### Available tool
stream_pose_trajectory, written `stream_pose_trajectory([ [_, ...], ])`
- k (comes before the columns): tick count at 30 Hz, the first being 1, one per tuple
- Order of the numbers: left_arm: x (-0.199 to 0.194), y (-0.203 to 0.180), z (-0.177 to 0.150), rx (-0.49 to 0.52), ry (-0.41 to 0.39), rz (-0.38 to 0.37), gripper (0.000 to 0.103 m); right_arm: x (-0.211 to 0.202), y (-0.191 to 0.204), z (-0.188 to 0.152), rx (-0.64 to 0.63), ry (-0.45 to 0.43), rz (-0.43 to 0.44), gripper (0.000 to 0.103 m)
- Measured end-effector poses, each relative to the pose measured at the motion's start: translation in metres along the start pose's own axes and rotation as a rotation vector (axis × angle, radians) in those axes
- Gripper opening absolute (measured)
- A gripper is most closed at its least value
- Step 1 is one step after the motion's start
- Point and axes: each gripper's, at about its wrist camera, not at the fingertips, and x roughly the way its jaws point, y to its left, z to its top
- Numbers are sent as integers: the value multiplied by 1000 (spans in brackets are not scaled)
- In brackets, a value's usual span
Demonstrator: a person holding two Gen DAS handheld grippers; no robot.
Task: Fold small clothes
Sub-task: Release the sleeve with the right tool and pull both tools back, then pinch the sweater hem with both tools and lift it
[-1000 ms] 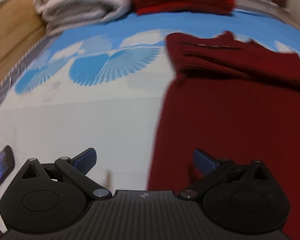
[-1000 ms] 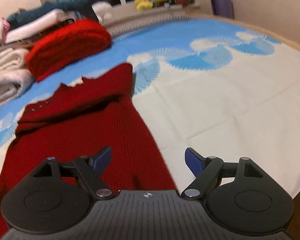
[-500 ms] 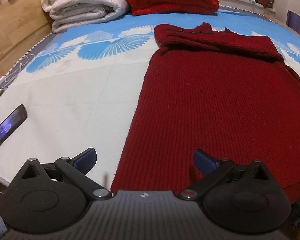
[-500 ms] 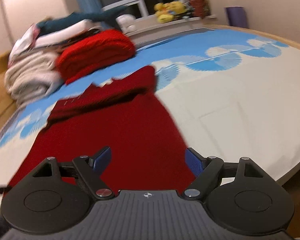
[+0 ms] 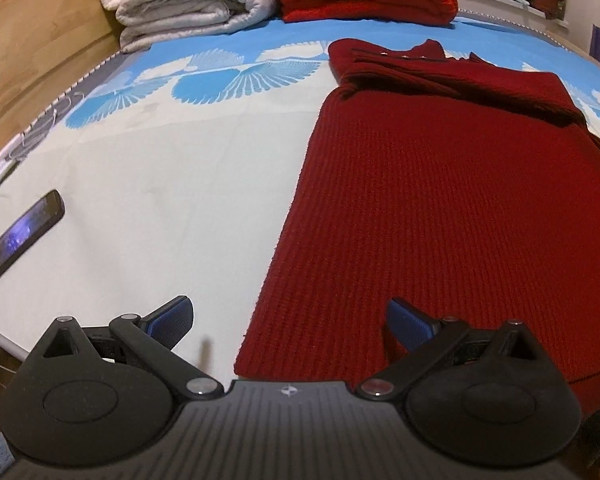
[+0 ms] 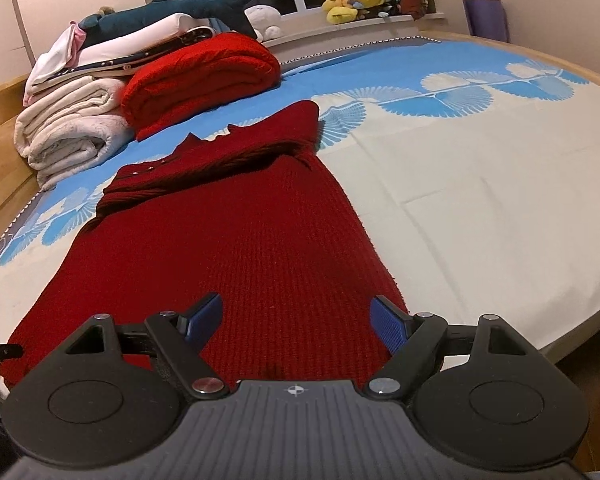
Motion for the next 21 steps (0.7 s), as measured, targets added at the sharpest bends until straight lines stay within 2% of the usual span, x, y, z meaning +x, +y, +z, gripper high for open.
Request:
stream_pose_trajectory([
  [5,9,3,14,-4,-5,3,103,6,-1,3,-22,-4,-55,82],
  [9,21,10,28,-27,7,-13,103,18,-16,14,22,1,-131,82],
  [14,43,15,41,-52,59,-23,103,38,-43,24,143,57,-184,82],
  [17,59,15,43,-41,120,-31,103,50,-51,24,180,109,-214,82],
  [21,67,22,42,-116,160,-91,103,59,-54,20,188,154,-214,82],
])
